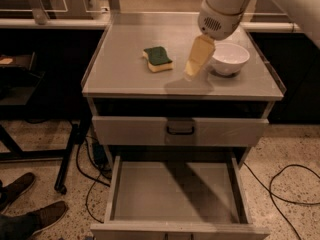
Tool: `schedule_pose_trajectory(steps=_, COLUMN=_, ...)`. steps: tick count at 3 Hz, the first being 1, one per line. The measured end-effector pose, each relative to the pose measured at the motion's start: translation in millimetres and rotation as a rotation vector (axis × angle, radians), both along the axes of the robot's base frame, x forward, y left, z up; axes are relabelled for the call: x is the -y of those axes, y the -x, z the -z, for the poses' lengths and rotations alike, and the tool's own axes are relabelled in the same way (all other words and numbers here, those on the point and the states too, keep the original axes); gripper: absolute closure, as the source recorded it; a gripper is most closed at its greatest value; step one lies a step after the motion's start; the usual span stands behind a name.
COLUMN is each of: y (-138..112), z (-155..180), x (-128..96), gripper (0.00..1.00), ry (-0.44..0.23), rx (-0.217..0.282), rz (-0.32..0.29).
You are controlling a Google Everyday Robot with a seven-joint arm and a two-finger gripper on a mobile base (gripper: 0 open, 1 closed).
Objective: Place sponge into middle drawer
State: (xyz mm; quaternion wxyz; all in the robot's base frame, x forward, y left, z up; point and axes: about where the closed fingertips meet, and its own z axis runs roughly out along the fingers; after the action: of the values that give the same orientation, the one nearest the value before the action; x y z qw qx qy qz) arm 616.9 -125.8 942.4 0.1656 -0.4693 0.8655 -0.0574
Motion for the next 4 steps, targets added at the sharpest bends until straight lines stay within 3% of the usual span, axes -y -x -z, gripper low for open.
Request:
schedule_pose_trajectory(steps=2, y=2, z=-1, x=0, gripper=0.00, ry=0.000, rx=0.007, rz=-0.002)
schedule_pose_trajectory(steps=3, y=-15, z=3, x=-5, gripper=0.00, ry=-0.033, rx=-0.020, rz=0.025)
schedule_pose_trajectory(steps=4, y=-49, z=13, x=-20, gripper=0.00, ry=-0.117, rx=-0.076, rz=0.052)
